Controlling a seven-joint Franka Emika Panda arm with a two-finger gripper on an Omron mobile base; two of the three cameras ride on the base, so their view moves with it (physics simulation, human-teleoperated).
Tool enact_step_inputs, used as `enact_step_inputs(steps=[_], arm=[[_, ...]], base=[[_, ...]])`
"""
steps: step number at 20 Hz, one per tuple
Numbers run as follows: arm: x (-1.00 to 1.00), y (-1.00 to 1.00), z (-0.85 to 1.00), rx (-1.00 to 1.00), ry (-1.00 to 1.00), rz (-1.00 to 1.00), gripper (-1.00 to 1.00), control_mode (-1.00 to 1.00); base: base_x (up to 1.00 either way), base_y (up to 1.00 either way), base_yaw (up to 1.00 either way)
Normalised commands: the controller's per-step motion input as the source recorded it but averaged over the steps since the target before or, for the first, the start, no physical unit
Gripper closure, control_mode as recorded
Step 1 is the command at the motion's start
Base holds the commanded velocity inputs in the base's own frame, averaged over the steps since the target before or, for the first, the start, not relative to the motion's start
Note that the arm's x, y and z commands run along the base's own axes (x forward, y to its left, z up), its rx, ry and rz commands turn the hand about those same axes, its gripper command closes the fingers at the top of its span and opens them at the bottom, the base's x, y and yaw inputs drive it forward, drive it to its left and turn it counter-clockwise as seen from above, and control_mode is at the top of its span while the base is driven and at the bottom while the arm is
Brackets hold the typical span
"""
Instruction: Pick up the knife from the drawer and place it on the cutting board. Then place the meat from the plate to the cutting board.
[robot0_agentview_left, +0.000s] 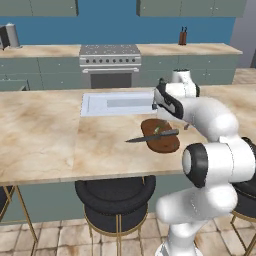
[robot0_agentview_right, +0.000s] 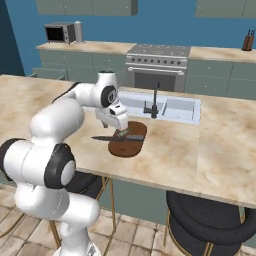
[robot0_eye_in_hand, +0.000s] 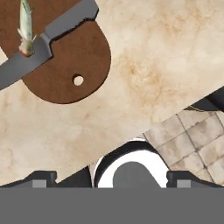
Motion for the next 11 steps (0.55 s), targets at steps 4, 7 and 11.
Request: enact_step_inputs(steps=[4, 7, 11], arm=[[-0.78, 0.0, 0.06, -0.01, -0.27, 0.0, -1.0, -1.0], [-0.64, 0.09, 0.01, -0.03, -0.26, 0.0, -1.0, -1.0], [-0.29, 0.06, 0.02, -0.01, -0.15, 0.0, -1.0, -1.0]], base=[[0.0, 0.0, 0.0], [0.0, 0.0, 0.0], [0.0, 0.0, 0.0]])
